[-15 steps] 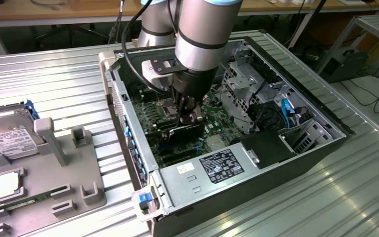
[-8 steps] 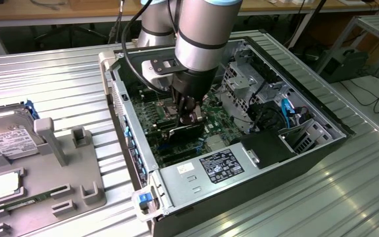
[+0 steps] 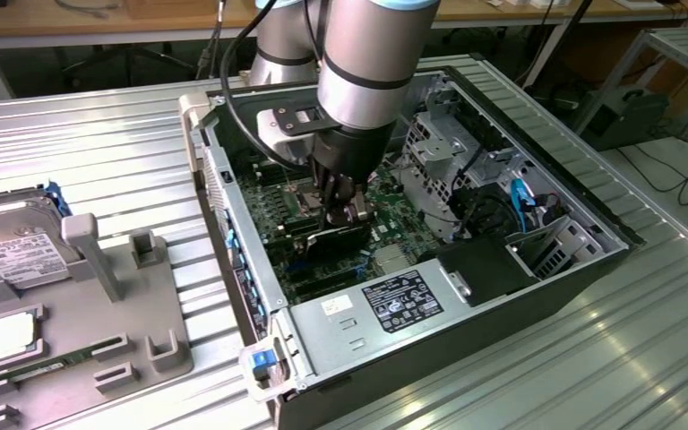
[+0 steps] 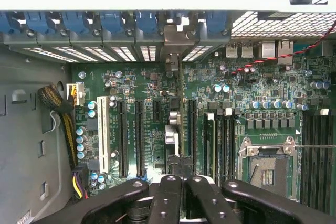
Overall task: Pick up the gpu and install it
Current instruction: 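Press down on the gpu until it lock into place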
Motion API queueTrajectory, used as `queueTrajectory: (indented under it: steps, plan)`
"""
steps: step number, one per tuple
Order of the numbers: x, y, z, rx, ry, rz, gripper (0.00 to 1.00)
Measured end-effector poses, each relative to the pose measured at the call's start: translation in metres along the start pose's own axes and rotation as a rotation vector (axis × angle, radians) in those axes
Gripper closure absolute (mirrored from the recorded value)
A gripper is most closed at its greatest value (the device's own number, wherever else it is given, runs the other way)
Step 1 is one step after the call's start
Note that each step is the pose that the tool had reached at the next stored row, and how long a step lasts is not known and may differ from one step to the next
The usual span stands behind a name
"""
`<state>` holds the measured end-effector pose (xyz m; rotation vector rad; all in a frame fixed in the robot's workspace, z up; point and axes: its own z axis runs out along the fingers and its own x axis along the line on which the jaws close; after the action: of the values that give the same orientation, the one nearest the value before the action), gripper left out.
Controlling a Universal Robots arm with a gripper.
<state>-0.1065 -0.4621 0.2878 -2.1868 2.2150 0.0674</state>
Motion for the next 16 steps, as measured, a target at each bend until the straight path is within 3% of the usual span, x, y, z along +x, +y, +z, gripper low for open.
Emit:
queueTrajectory:
  steps: [3, 7, 8, 12, 14, 15, 16]
  plan:
    - [0.0000, 0.0001, -0.0001, -0.0029, 0.0001, 0.000, 0.89]
    - [0.0000, 0.0001, -0.0010, -0.0316, 0.0020, 0.002, 0.89]
    - [0.0000, 0.0000, -0.0011, -0.0448, 0.0023, 0.002, 0.89]
    - [0.0000, -0.0001, -0.0011, -0.1168, 0.0031, 0.006, 0.89]
    - [-0.0001, -0.0001, -0.0011, -0.1657, 0.0038, 0.008, 0.89]
    - [-0.0001, -0.0002, -0.0011, -0.2137, 0.0043, 0.011, 0.89]
    - [-0.0001, -0.0007, -0.0011, -0.2380, 0.0049, 0.012, 0.89]
